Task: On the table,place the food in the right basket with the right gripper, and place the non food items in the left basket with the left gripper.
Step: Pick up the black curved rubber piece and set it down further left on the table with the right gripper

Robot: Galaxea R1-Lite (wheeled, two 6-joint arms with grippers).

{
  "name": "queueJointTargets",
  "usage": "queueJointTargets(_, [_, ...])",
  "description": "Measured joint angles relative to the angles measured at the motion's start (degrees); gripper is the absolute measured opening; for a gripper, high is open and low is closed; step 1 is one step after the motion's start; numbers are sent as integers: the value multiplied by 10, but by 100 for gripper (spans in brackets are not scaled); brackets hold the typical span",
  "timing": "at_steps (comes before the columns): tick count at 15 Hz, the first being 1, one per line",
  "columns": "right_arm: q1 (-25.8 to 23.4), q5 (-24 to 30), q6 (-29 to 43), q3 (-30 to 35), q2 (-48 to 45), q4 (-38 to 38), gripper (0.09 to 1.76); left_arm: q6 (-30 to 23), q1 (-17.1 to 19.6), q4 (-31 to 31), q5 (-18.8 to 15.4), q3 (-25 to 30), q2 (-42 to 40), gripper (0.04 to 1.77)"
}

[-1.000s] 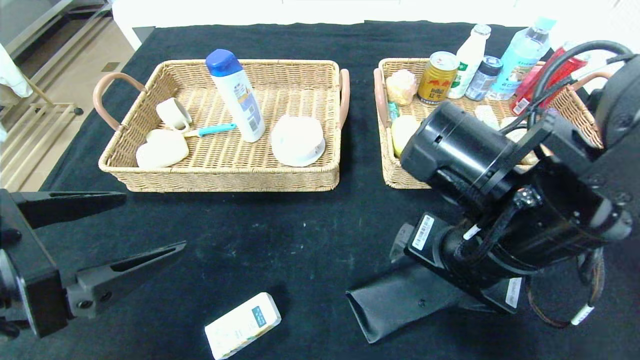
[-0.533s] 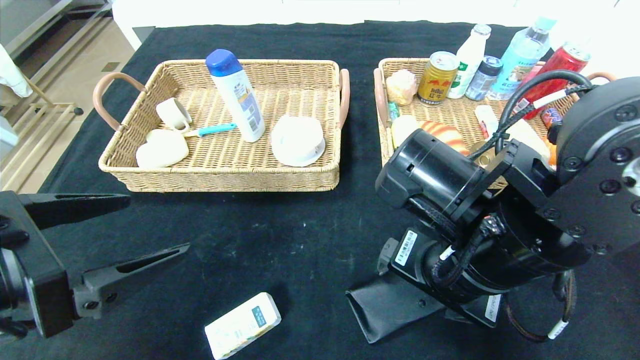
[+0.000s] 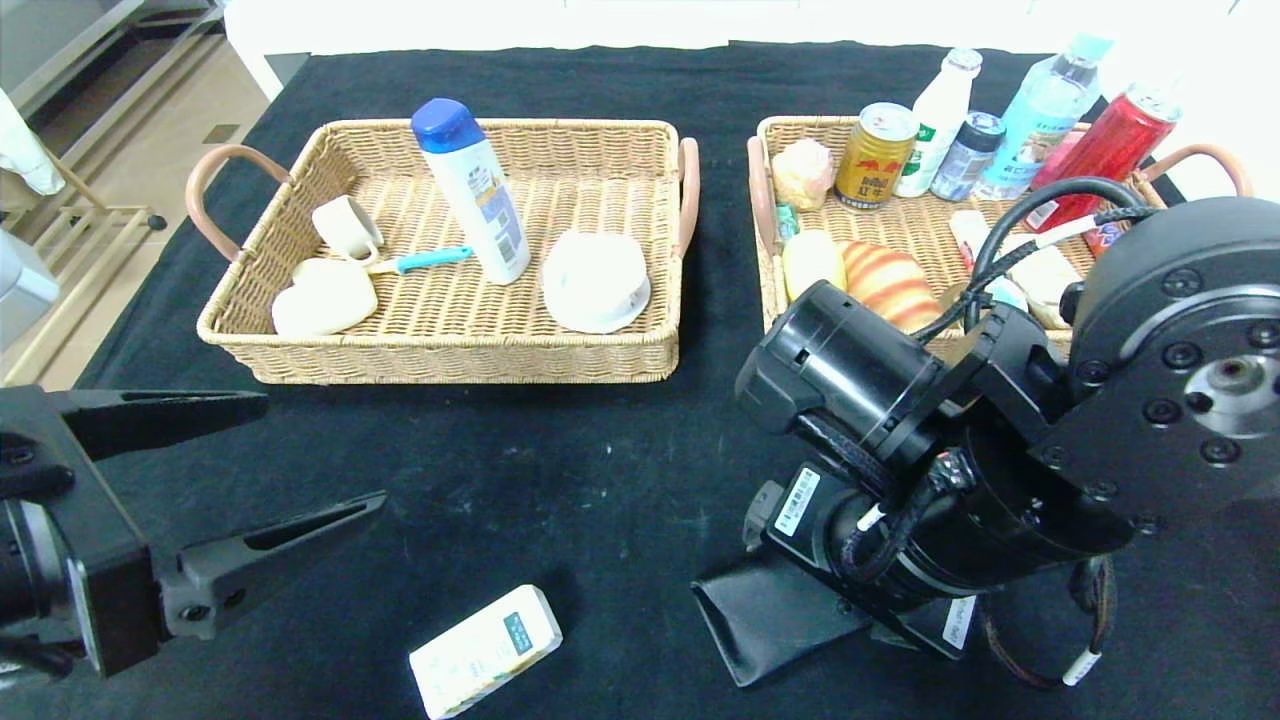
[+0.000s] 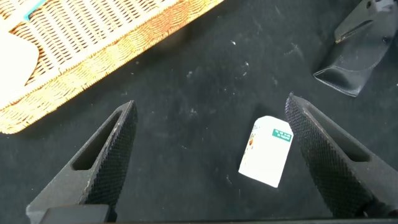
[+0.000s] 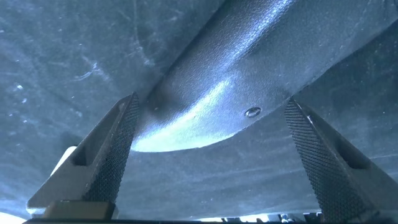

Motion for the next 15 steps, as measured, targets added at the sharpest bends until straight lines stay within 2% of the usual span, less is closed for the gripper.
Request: queueJointTargets(15, [-1, -14, -1, 1, 28, -7, 171, 0, -5, -4, 1, 2, 0, 172])
